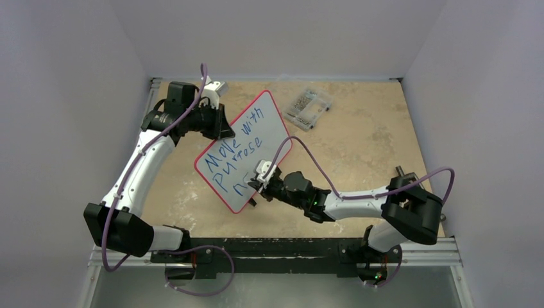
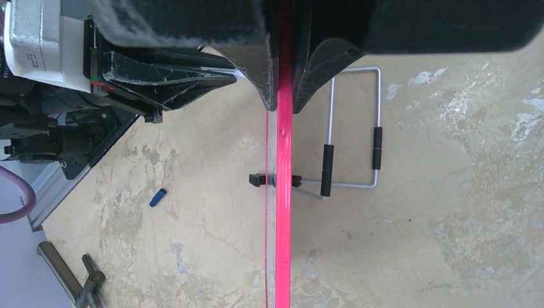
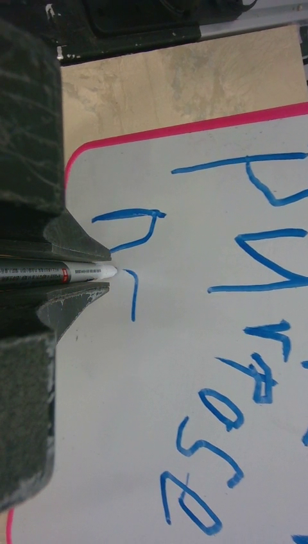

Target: Write a sentence on the whiteboard

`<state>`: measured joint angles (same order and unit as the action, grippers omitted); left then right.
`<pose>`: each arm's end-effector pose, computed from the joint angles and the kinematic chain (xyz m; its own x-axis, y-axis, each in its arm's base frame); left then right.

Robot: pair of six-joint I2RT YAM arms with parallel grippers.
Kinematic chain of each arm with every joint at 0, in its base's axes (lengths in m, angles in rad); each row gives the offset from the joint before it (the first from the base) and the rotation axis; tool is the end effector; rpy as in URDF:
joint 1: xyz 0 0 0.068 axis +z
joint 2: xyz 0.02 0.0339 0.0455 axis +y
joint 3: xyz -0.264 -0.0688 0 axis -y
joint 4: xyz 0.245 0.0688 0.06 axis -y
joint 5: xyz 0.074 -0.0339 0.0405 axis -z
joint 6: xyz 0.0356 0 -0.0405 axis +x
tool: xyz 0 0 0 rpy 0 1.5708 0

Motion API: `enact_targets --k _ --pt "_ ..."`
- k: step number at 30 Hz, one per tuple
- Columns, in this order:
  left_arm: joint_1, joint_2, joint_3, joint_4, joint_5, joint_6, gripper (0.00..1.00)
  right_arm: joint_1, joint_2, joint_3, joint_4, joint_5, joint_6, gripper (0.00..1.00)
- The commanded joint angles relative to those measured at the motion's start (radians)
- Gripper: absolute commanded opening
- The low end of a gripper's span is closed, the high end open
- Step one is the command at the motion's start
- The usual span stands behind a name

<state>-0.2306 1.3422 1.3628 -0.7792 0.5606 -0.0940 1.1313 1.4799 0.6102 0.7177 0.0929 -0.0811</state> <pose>0.2678 -0.0823 0.3640 -0.7202 0.0874 -0.6883 0.5039 0.7478 -0.4323 0.1341 0.2774 0.2113 0.0056 -0.1776 -0.9841 -0.8644 0.4939 -0.0941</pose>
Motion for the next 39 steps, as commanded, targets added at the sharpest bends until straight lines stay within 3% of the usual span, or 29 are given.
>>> enact_targets --k 1,18,39 --pt "0.000 -0.032 0.011 0.037 -0.010 -0.003 0.00 0.001 0.001 -0.029 0.029 0.011 0.028 0.00" --pt "-0.001 -0.034 0.009 0.038 -0.010 -0.003 0.00 -0.037 0.055 0.038 -0.003 0.136 0.006 0.00" --pt "0.000 -0.034 0.009 0.037 -0.010 -0.002 0.00 -0.066 0.054 0.151 0.001 0.099 -0.035 0.00"
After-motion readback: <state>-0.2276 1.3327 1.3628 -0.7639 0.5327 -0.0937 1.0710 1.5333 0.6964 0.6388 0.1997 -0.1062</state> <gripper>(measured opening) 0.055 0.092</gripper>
